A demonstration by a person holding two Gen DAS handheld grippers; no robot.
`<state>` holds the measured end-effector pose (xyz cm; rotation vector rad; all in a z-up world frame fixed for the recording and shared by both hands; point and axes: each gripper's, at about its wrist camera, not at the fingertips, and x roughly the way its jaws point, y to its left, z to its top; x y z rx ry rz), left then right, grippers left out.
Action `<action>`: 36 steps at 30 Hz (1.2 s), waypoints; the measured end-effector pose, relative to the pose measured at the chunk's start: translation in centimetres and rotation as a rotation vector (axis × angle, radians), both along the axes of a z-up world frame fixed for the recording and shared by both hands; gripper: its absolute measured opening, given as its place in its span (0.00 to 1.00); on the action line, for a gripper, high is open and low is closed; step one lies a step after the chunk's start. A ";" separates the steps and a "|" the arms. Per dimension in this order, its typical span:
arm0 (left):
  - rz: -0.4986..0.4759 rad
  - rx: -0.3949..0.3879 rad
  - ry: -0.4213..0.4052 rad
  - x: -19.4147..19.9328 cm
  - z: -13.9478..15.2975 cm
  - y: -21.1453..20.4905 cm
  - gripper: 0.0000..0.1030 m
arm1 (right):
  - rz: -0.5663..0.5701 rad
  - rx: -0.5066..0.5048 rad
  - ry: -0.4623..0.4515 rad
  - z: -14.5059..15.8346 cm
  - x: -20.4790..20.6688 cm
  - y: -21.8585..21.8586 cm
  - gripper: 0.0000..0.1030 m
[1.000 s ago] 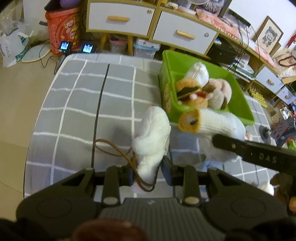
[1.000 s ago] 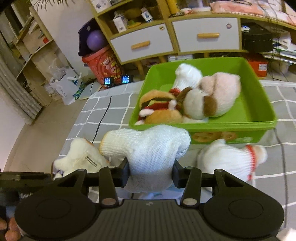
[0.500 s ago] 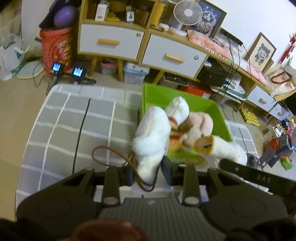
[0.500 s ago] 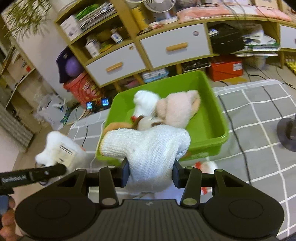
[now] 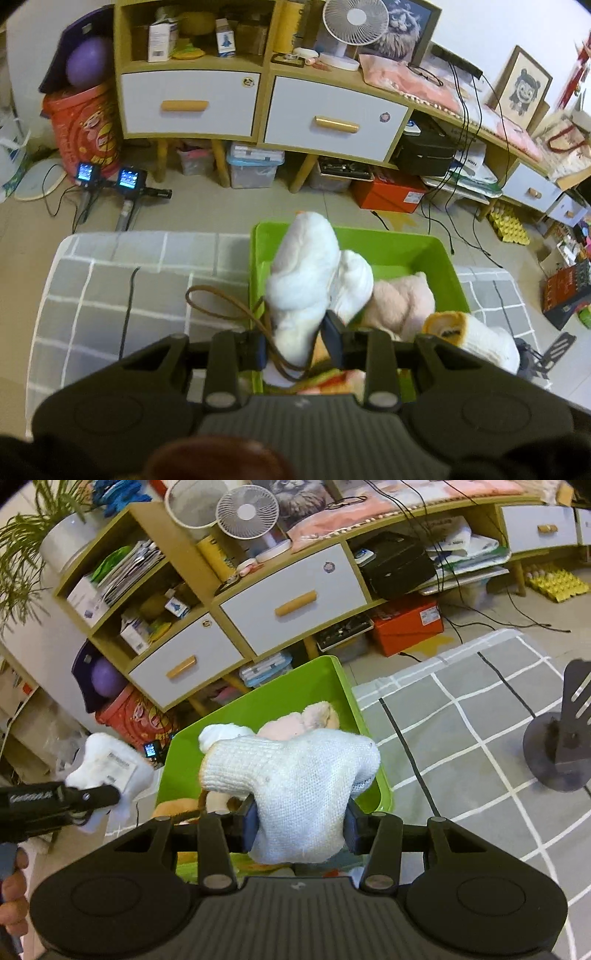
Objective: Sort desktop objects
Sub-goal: 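Open the left tool to drop its sock while the right tool releases its sock into the bin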
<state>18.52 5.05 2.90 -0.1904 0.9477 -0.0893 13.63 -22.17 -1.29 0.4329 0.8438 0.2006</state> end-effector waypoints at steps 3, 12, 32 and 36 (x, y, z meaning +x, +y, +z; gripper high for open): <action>-0.014 0.014 0.017 1.6 -1.4 -0.5 0.27 | -0.004 -0.016 -0.024 -0.2 0.2 0.3 0.45; -0.056 0.105 0.046 3.8 -4.3 -1.7 0.28 | 0.007 -0.072 -0.056 -0.8 0.3 0.8 0.46; -0.059 0.094 0.024 4.0 -5.1 -2.4 0.60 | 0.013 -0.064 -0.041 -1.0 0.3 1.0 0.72; -0.060 0.081 0.004 3.6 -4.3 -2.9 0.83 | 0.017 -0.068 -0.049 -0.6 0.1 1.1 0.78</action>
